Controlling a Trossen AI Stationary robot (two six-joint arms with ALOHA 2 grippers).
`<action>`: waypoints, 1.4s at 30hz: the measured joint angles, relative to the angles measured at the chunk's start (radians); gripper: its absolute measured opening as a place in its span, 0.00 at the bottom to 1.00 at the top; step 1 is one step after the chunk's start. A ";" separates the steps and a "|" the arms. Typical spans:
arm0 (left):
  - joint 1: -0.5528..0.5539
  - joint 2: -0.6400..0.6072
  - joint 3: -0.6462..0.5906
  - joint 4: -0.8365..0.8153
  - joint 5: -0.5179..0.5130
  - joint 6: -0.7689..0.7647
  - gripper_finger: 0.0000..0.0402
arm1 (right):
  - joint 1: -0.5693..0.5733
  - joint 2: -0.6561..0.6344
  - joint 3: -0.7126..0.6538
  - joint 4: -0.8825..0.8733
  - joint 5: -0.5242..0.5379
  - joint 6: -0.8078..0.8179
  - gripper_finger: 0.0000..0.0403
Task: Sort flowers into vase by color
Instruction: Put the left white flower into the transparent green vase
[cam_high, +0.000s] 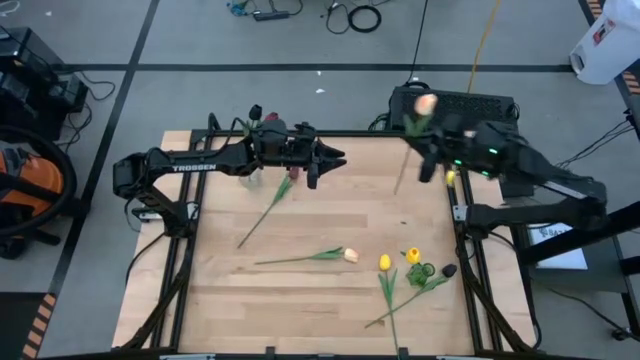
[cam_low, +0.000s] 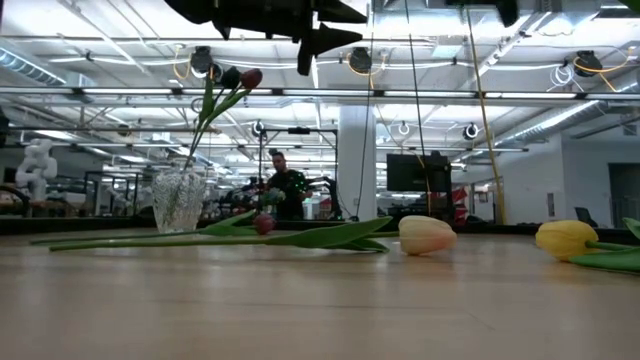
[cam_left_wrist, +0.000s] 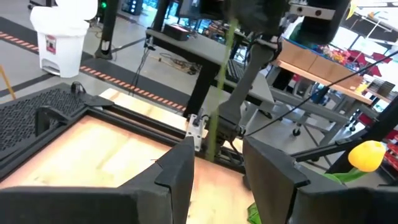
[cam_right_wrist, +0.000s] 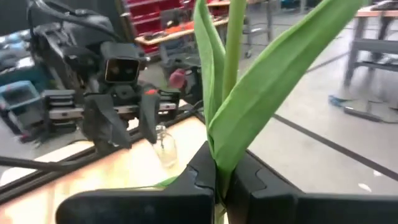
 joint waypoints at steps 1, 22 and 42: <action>0.000 0.000 0.000 0.000 0.000 0.000 0.36 | 0.025 -0.031 0.000 -0.027 0.030 0.019 0.00; -0.010 0.000 0.000 -0.005 0.003 -0.008 0.36 | 0.381 -0.232 0.000 -0.277 0.260 0.137 0.00; -0.022 0.000 0.000 -0.029 -0.009 -0.027 0.36 | 0.704 -0.189 0.000 -0.285 0.340 0.229 0.00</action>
